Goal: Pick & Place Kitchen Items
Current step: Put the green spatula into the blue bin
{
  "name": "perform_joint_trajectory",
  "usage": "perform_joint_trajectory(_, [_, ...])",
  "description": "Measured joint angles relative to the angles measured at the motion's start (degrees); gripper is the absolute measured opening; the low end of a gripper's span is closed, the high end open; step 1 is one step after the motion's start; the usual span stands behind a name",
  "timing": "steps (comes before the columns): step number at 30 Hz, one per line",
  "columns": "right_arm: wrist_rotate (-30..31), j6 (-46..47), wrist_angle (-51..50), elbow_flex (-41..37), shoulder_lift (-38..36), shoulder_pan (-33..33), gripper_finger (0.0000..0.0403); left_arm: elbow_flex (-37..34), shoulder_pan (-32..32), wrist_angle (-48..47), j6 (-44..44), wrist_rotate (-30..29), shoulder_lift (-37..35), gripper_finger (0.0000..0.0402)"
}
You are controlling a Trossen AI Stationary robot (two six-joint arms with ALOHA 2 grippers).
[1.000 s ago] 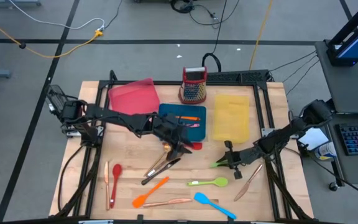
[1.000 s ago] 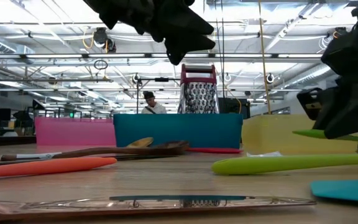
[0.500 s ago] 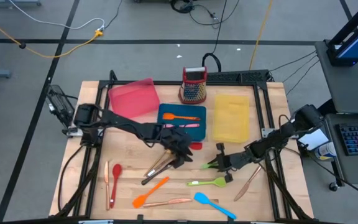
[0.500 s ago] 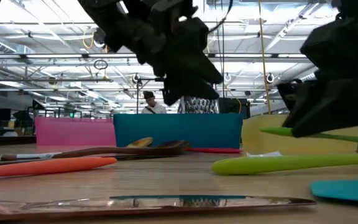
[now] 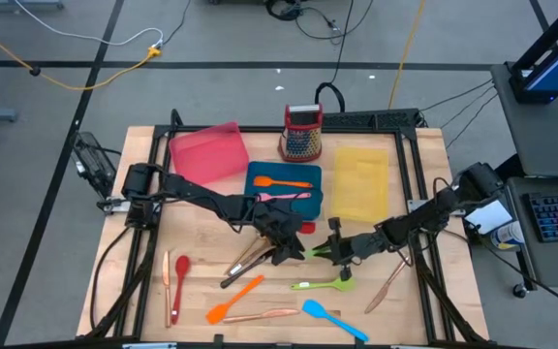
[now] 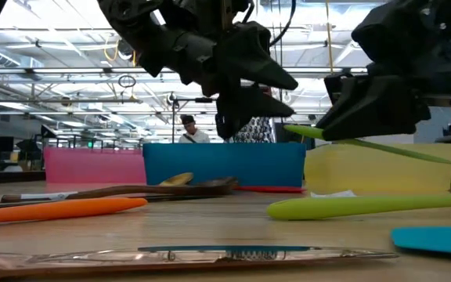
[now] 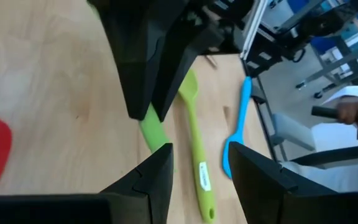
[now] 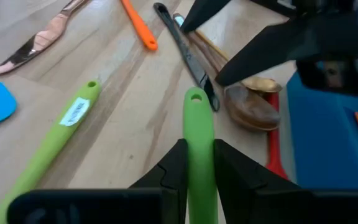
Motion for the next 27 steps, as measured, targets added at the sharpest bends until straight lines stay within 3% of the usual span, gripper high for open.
perform_joint_trajectory(20, [0.00,-4.81,2.88,0.91,-0.02,-1.13,0.0053,0.00,2.46,-0.12,0.69,-0.59,-0.01,0.0156])
perform_joint_trajectory(27, [2.95,-8.65,4.91,0.91,-0.02,-1.64,0.0053,0.00,1.84,-0.14,1.72,-0.48,-0.01,0.0156])
